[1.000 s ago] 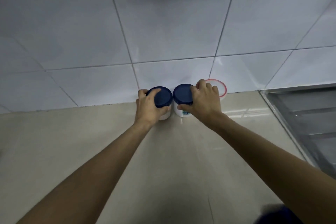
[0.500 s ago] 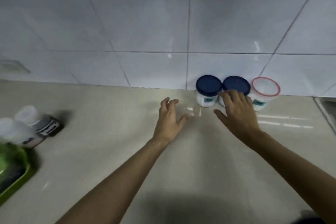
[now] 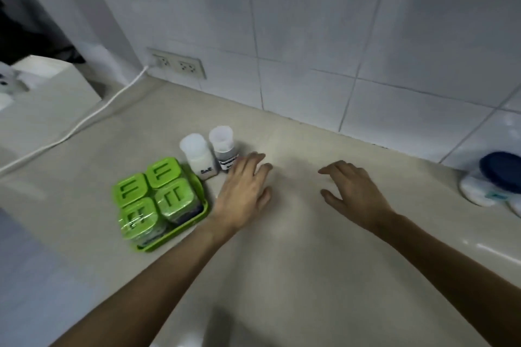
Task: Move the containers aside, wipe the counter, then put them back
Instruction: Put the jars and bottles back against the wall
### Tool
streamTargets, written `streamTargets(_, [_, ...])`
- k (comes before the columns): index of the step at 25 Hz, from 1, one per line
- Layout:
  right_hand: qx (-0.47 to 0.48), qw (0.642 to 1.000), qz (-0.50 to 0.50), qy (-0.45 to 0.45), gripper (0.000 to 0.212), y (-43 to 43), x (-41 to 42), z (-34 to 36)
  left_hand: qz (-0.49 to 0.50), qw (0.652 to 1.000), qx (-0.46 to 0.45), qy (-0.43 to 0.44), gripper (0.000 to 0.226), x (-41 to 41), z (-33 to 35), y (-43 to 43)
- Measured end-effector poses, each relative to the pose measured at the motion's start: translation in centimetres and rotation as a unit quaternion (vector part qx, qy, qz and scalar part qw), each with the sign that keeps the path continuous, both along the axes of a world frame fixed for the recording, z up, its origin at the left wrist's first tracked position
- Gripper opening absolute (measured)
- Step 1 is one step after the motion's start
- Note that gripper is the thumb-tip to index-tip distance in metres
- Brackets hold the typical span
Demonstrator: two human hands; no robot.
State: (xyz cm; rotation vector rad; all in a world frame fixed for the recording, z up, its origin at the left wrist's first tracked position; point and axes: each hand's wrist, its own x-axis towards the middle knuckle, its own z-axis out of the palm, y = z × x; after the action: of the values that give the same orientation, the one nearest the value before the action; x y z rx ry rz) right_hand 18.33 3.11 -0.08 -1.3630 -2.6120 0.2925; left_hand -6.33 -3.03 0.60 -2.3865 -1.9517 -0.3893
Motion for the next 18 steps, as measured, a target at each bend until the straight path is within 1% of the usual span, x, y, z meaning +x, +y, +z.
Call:
streamTargets(2, [-0.006,0.999,0.027,0.024,0.047,1.5,-5.8,1.0,0.053,0.996,0.072,-0.010,0.041,-5.4,1.7,0.5])
streamTargets(3, [-0.007,0.999,0.042,0.031,0.053,2.2,-8.6,1.5,0.086,0.992,0.090,-0.014,0.043,-7.9,2.5,0.8])
streamTargets(4, [-0.011,0.998,0.057,0.033,0.060,3.0,-11.5,1.9,0.120,0.989,0.085,-0.016,0.049,-10.2,3.2,1.1])
streamTargets(5, [-0.016,0.997,0.068,0.030,0.068,3.7,-14.0,2.3,0.145,0.988,0.047,-0.010,0.057,-12.0,3.6,1.6])
streamTargets(7, [-0.036,0.996,0.075,0.008,0.077,4.8,-18.8,2.8,0.174,0.982,-0.069,0.033,0.076,-14.5,3.7,2.6])
streamTargets(8, [-0.050,0.995,0.081,-0.008,0.077,5.2,-20.6,3.0,0.177,0.976,-0.118,0.047,0.080,-15.0,3.4,3.0])
streamTargets(9, [-0.059,0.994,0.093,-0.022,0.074,5.4,-22.0,3.2,0.175,0.972,-0.151,0.046,0.078,-15.1,3.2,3.5])
streamTargets(10, [-0.063,0.992,0.106,-0.032,0.069,5.6,-22.9,3.2,0.170,0.971,-0.164,0.037,0.073,-15.1,2.9,3.9])
streamTargets(12, [-0.047,0.991,0.124,-0.036,0.061,5.8,-23.3,3.4,0.158,0.975,-0.154,0.010,0.062,-14.9,2.9,4.4])
streamTargets(14, [-0.038,0.992,0.118,-0.031,0.055,6.0,-22.2,3.9,0.137,0.980,-0.142,0.011,0.056,-14.3,3.4,4.7])
streamTargets(16, [-0.017,0.993,0.107,-0.040,0.054,5.9,-19.4,4.4,0.095,0.985,-0.140,0.013,0.055,-12.9,4.2,5.1])
streamTargets(18, [0.042,0.990,0.108,-0.079,0.054,5.7,-15.1,4.7,0.034,0.990,-0.136,0.013,0.057,-10.9,4.9,5.3])
